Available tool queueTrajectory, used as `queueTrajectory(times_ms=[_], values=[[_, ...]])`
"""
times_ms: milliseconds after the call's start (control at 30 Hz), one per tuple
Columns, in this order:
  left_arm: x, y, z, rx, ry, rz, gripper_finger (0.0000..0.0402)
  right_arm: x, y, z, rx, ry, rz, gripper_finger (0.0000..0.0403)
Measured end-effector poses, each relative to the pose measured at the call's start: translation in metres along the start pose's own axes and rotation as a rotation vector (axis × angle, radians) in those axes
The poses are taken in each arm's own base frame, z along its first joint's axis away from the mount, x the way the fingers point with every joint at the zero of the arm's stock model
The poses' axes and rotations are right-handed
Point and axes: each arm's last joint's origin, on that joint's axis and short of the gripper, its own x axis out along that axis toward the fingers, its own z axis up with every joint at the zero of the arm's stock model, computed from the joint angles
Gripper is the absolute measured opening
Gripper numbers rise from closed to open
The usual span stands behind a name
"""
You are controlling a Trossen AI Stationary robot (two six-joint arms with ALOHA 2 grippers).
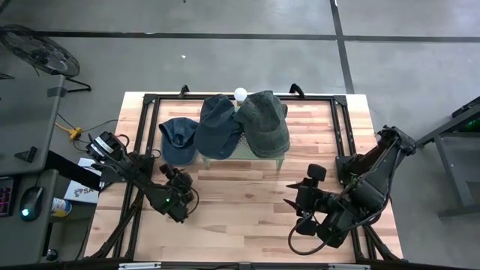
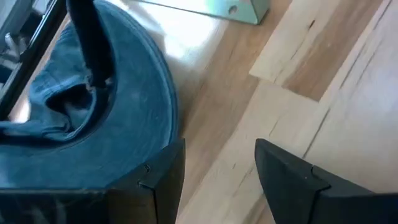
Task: Pick & Place hat
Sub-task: Stack the dark blue cap on the top of the dark blue cap on the shelf
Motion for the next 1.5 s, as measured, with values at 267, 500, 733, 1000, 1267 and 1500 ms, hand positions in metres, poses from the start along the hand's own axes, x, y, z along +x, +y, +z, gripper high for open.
queueTrajectory(times_ms=[267,500,733,1000,1267,1500], values=[[0.016,0.006,-0.016,-0.068,-0.115,-0.010,0.0188,0.000,0.000,0.000,-0.020,0.000,0.000,0.0177],[0.020,0.010,-0.019,-0.093,-0.154,0.011,0.0188,0.000,0.000,0.000,-0.038,0.000,0.000,0.0177],[0.027,0.018,-0.027,-0.121,-0.194,0.037,0.0188,0.000,0.000,0.000,-0.037,0.000,0.000,0.0177],[0.031,0.025,-0.031,-0.103,-0.261,0.068,0.0188,0.000,0.000,0.000,-0.038,0.000,0.000,0.0177],[0.033,0.029,-0.034,-0.091,-0.280,0.080,0.0188,0.000,0.000,0.000,-0.038,0.000,0.000,0.0177],[0.041,0.027,-0.028,-0.161,-0.223,0.080,0.0188,0.002,-0.001,0.001,-0.033,0.001,-0.006,0.0177]])
